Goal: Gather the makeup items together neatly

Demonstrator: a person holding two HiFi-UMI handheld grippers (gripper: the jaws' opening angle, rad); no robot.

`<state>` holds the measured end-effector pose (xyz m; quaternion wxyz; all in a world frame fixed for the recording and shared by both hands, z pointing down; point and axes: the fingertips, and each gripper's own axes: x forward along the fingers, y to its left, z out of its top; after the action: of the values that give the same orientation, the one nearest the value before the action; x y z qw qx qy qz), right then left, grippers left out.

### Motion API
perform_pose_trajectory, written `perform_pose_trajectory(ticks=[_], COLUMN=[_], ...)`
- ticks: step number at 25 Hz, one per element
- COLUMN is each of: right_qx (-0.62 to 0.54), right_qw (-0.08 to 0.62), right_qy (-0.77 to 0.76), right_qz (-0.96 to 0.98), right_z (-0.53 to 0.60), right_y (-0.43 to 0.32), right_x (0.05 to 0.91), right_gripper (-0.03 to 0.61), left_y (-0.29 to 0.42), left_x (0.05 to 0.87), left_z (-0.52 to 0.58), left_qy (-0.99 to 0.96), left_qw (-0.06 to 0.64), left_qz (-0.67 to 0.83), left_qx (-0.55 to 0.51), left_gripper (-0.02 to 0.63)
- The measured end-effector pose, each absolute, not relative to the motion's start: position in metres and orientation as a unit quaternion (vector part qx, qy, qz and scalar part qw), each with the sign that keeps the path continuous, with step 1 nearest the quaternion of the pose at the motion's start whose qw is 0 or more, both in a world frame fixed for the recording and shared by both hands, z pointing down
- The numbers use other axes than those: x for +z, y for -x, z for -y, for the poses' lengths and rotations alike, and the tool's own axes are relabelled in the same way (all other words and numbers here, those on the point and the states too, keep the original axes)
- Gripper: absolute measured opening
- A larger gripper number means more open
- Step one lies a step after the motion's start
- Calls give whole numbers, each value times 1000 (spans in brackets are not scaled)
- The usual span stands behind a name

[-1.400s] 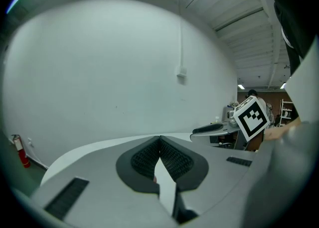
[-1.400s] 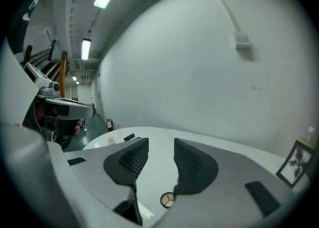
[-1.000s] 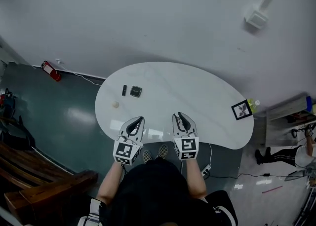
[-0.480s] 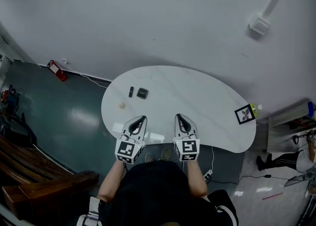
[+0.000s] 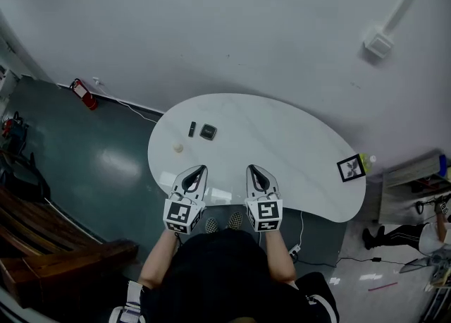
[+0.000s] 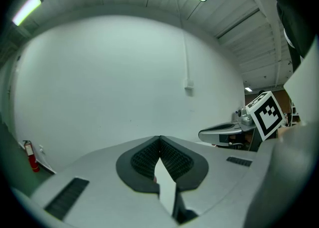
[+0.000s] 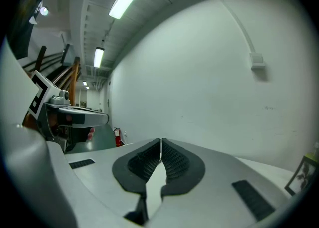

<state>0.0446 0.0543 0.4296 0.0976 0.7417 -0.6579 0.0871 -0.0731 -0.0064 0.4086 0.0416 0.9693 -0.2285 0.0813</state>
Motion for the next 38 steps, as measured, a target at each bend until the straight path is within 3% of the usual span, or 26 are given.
perform_pose_trajectory(ticks=[22,38], right_qx=[81,156], right_qw=[139,192], right_qy=[-597,-516], right_qz=[786,820], right_z=[74,180], right_y=[114,120], right_x=[449,550], right_gripper=[35,35], left_y=[253,252], left_x=[442,528], left_z=[80,150], left_qy=[-904,-859], left_qw=[86,172], left_qz=[413,465], left_qx=[75,126], left_gripper=[17,17])
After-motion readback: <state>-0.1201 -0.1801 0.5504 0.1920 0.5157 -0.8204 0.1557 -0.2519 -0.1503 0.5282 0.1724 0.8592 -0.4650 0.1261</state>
